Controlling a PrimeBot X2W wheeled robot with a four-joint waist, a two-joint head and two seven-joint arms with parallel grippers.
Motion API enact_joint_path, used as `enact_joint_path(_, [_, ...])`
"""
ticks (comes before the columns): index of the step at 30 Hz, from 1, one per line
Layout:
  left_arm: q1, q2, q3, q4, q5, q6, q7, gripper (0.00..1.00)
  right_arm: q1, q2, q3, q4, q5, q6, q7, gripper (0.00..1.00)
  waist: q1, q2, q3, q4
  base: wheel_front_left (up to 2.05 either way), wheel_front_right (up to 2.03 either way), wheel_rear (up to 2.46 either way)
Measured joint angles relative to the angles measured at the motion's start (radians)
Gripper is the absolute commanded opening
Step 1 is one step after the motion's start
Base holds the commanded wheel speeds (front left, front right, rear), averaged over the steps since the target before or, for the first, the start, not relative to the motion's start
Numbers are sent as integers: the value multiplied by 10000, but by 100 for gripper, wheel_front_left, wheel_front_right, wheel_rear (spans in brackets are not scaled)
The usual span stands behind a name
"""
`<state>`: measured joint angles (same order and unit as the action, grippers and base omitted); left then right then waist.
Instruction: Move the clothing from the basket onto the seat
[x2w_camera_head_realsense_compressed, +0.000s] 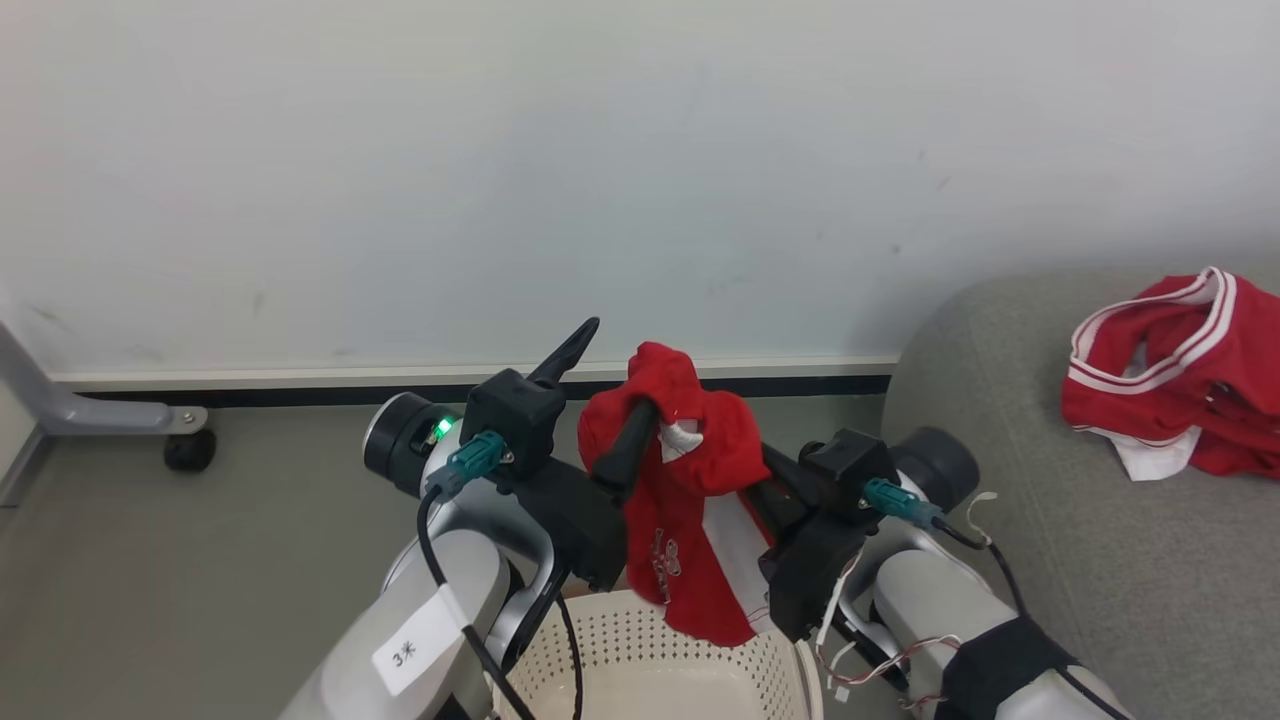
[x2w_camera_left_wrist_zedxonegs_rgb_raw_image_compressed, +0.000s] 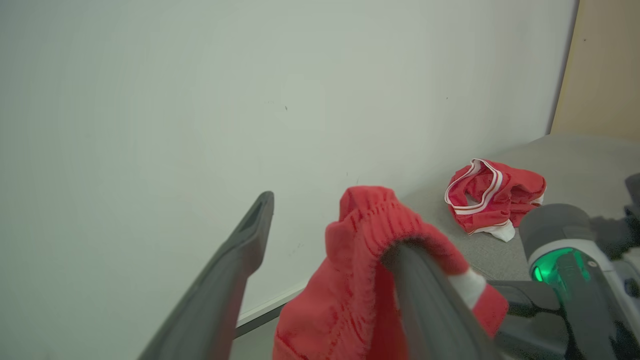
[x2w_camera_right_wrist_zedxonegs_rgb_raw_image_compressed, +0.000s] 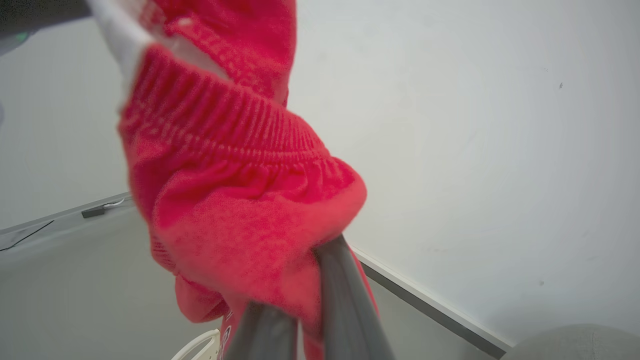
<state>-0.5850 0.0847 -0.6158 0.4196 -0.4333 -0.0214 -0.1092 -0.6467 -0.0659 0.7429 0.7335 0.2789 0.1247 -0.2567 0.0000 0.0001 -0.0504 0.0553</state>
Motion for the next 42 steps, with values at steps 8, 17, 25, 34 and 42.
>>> enact_joint_path(8, [616,163,148,136,-54,221,-347,100,-1,-853,-462,-385,153,0,0,0,0,0,57,-655,0,0,0])
enact_joint_path(17, [1591,284,150,167,-153,226,-688,100,96,-1756,-936,-1099,190,-29,0,0,0,0,32,-1544,0,0,0])
enact_joint_path(25, [2204,288,121,151,-428,286,-880,100,403,-2529,-1312,-1710,182,-295,0,0,0,0,-32,-2506,0,0,0])
enact_joint_path(34, [2606,226,8,69,-453,290,-1037,100,784,-3262,-1569,-2569,102,-527,0,0,0,0,-46,-3580,0,0,0])
enact_joint_path(42, [2845,165,-35,-138,-453,301,-1127,100,1070,-3871,-1847,-3475,56,-732,0,0,0,0,30,-4447,0,0,0])
